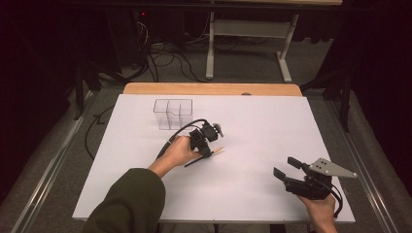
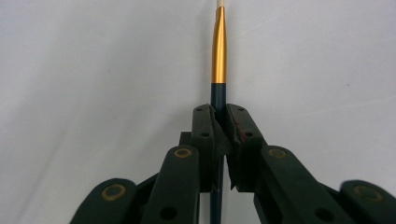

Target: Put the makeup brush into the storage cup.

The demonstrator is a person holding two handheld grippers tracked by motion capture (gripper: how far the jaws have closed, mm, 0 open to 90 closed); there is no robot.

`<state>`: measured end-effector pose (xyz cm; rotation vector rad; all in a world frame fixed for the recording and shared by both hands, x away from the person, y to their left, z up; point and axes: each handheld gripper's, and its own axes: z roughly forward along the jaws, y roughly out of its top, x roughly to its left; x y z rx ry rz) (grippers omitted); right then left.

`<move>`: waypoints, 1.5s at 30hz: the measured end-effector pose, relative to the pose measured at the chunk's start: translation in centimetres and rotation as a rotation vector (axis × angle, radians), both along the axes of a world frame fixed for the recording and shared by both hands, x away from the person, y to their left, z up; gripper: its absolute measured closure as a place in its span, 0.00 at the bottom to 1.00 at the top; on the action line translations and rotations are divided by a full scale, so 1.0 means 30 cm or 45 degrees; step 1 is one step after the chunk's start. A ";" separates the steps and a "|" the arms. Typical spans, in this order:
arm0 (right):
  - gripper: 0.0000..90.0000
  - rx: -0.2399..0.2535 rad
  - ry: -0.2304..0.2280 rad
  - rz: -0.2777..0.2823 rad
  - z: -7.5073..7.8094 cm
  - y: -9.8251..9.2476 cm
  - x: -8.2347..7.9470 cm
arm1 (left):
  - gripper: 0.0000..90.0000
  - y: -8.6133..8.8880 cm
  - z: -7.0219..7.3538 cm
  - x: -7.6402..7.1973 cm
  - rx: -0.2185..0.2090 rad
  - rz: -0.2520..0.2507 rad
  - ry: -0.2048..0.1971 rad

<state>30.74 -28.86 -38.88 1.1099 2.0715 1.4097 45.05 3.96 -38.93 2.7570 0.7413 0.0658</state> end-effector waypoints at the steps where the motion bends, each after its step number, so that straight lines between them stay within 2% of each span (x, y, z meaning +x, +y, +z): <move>1: 0.34 0.001 -0.005 0.004 0.000 0.000 0.000 | 0.91 0.001 0.002 -0.003 -0.004 0.008 -0.012; 6: 0.34 0.003 -0.017 0.019 0.001 0.006 -0.003 | 0.91 0.009 0.018 -0.012 -0.049 0.013 -0.019; 9: 0.34 0.000 -0.006 0.021 0.000 0.008 -0.003 | 0.91 0.013 0.026 -0.017 -0.064 0.016 -0.021; 14: 0.34 0.001 -0.004 0.024 0.000 0.008 -0.002 | 0.91 0.027 0.039 -0.023 -0.129 0.034 -0.019; 25: 0.33 -0.004 0.015 0.034 -0.003 0.012 0.000 | 0.91 0.059 0.057 -0.048 -0.225 0.047 -0.032; 38: 0.33 -0.001 0.014 0.041 -0.002 0.012 -0.001 | 0.91 0.099 0.084 -0.073 -0.317 0.066 -0.069; 43: 0.33 -0.007 0.015 0.043 -0.003 0.013 0.000 | 0.91 0.107 0.087 -0.077 -0.325 0.068 -0.072; 45: 0.33 -0.001 0.018 0.040 -0.003 0.013 0.000 | 0.91 0.113 0.092 -0.078 -0.345 0.074 -0.077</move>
